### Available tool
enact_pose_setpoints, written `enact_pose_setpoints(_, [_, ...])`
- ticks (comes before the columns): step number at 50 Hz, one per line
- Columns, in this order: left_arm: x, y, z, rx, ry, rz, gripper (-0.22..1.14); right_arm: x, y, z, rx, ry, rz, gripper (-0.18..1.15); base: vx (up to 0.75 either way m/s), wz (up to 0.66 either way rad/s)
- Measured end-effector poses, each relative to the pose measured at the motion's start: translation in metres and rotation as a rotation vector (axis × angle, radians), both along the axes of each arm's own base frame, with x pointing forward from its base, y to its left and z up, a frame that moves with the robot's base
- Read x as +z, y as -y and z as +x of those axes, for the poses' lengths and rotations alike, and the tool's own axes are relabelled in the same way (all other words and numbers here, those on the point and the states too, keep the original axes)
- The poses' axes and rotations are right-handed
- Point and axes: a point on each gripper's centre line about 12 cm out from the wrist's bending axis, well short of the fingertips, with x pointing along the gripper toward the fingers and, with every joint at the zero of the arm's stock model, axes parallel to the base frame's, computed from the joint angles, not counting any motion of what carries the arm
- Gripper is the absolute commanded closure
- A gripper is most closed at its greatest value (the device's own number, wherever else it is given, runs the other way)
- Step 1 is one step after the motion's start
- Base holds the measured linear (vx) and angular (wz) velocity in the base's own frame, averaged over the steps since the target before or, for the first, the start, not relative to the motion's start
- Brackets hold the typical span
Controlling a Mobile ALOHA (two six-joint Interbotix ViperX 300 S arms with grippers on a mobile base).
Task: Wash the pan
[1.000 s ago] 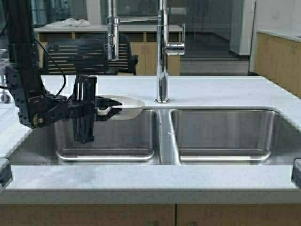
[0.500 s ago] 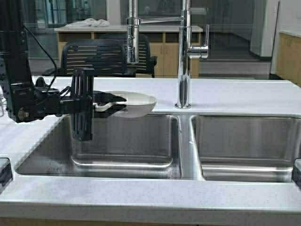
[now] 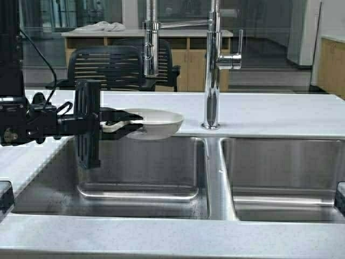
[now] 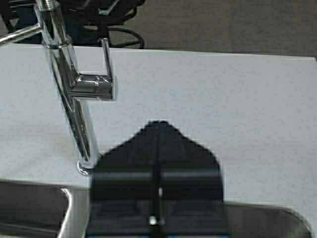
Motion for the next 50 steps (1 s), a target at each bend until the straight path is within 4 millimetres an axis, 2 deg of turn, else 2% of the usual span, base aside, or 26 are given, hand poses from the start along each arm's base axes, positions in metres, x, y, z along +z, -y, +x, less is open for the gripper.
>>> enact_pose_setpoints(7, [0.001, -0.001, -0.002, 0.002, 0.0, -0.003, 0.89, -0.004, -0.027, 0.039, 0.073, -0.04, -0.012, 0.03, 0.02, 0.0])
enact_pose_setpoints(10, [0.0, 0.0, -0.002, -0.001, 0.0, -0.002, 0.89, -0.012, -0.035, 0.059, 0.09, -0.07, -0.022, -0.11, 0.01, 0.0])
enact_pose_setpoints(15, [0.0, 0.0, -0.001, 0.0, 0.0, -0.003, 0.89, -0.026, -0.042, 0.086, 0.099, -0.111, -0.036, -0.06, 0.0, 0.0])
enact_pose_setpoints(22, [-0.001, 0.0, -0.002, 0.0, -0.002, -0.001, 0.89, -0.043, -0.048, 0.119, 0.105, -0.146, -0.054, -0.07, 0.0, 0.0])
enact_pose_setpoints(35, [-0.005, 0.0, -0.003, -0.001, -0.016, 0.003, 0.89, -0.052, -0.062, 0.158, 0.126, -0.144, -0.065, -0.07, 0.0, 0.0])
enact_pose_setpoints(50, [-0.009, 0.0, -0.001, 0.0, -0.019, 0.004, 0.89, -0.065, -0.07, 0.204, 0.122, -0.182, -0.073, -0.07, 0.0, 0.0])
